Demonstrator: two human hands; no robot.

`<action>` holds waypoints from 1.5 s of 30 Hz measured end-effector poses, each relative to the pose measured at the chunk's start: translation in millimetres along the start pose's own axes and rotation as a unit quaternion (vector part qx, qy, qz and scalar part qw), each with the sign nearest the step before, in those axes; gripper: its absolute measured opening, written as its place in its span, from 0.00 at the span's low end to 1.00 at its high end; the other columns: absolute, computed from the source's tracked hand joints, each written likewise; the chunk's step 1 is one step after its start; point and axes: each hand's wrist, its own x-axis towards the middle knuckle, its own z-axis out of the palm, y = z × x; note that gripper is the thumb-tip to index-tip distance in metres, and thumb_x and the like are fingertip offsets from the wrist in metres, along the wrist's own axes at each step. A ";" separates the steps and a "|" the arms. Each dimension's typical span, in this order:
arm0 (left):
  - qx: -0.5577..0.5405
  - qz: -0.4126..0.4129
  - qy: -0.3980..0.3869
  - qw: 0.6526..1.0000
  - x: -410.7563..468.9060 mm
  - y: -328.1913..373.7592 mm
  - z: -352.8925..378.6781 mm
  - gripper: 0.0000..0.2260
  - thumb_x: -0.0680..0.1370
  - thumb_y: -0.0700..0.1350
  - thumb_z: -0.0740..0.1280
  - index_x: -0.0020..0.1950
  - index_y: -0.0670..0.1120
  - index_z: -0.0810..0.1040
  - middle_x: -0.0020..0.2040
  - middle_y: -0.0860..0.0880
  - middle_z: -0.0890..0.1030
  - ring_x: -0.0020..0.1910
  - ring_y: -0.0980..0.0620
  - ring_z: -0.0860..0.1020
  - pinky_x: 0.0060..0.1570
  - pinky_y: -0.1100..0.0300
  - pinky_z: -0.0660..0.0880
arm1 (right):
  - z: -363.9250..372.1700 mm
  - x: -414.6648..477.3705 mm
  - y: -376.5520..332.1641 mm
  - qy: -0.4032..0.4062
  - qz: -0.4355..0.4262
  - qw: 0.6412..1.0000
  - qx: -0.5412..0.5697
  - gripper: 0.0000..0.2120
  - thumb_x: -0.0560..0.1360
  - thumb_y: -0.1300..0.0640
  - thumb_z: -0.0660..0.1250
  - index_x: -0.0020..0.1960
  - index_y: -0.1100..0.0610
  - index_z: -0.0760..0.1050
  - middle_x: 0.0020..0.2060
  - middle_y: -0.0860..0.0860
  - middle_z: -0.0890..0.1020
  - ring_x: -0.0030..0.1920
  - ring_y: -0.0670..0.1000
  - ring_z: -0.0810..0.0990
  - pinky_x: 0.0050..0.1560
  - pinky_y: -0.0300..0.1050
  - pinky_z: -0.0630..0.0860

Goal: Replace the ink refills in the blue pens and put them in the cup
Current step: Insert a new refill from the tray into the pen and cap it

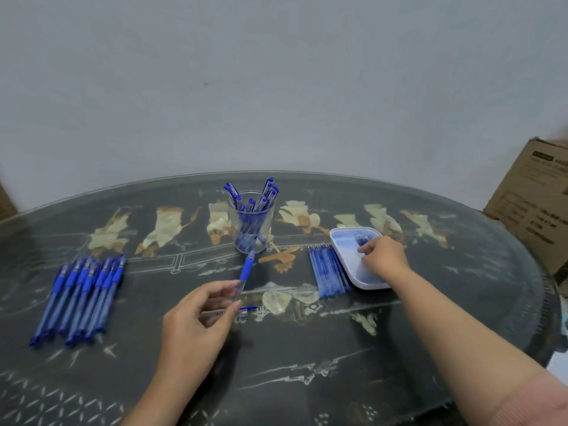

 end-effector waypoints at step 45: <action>0.095 0.177 -0.039 0.979 -3.0 -14.1 -4.7 0.18 0.70 0.30 0.74 0.52 0.50 0.84 0.46 0.58 0.82 0.43 0.58 0.82 0.44 0.67 0.77 | 20.2 -138.9 -92.2 -0.188 0.059 0.587 0.785 0.14 0.77 0.72 0.60 0.57 0.60 0.79 0.37 0.53 0.79 0.34 0.48 0.78 0.36 0.42 0.81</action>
